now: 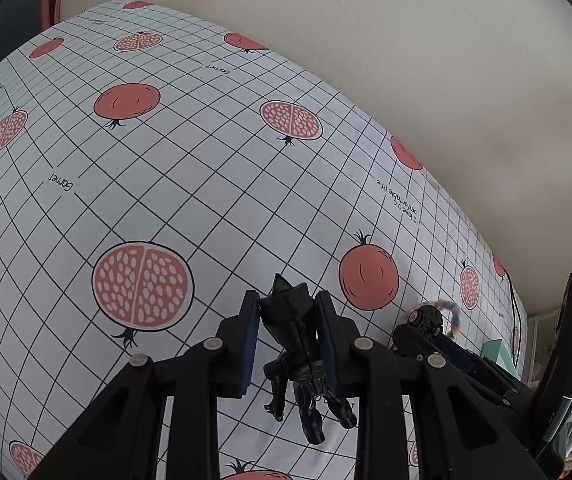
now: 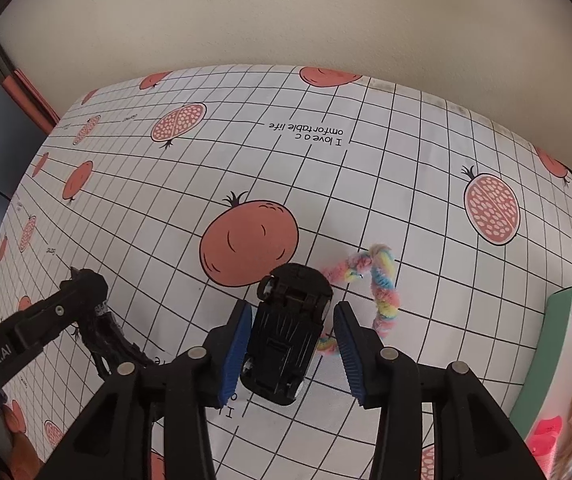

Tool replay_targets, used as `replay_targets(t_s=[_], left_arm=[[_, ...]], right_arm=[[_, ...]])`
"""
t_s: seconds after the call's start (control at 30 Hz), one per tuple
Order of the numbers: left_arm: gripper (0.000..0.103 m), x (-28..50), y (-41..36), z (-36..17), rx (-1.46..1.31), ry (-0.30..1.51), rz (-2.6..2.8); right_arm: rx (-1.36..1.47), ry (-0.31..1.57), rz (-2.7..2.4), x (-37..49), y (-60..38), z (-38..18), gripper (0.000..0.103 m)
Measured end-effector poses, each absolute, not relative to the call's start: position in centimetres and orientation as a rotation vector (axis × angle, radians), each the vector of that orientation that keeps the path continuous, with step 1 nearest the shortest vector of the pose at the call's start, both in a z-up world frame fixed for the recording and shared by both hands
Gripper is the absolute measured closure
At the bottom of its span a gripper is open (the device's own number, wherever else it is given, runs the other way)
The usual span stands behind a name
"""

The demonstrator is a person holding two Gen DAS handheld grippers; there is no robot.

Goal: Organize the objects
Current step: 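Push the right gripper with the car onto the rainbow scrunchie and grasp it too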

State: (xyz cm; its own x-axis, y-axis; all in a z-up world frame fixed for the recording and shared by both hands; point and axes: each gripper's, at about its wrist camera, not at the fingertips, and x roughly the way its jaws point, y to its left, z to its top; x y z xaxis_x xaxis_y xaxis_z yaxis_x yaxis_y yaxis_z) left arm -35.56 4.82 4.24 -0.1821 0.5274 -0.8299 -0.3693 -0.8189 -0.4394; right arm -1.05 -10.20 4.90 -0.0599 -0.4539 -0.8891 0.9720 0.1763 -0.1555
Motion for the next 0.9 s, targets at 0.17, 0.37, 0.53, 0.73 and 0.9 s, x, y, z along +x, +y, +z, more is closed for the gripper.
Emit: replay_targets(t_s=[0.17,0.37,0.53,0.73,0.9], left_arm=[[0.074,-35.5,5.0,4.2,-1.518,-0.182,2.038],[0.074,-35.6,4.9,4.1,-1.526,-0.193,2.041],[0.074,-35.6,5.0,4.0,-1.530,-0.199,2.040],[0.074,-35.7,4.7,4.1,-1.533,-0.211,2.046],[0.074,-35.8,4.7,4.1,-1.534,-0.218,2.047]], right_arm=[[0.694,1.032,-1.316,-1.4,-10.8,4.3,0.054],[0.697,1.029,-1.317,-1.3,-10.8,3.5,0.053],[0.696,1.025,-1.332,-1.1,-10.5,3.5,0.064],[0.711,1.037,-1.295,-0.8,-10.2,3.4,0.067],[0.710,1.030,-1.296,-1.2,-9.8,3.7,0.067]])
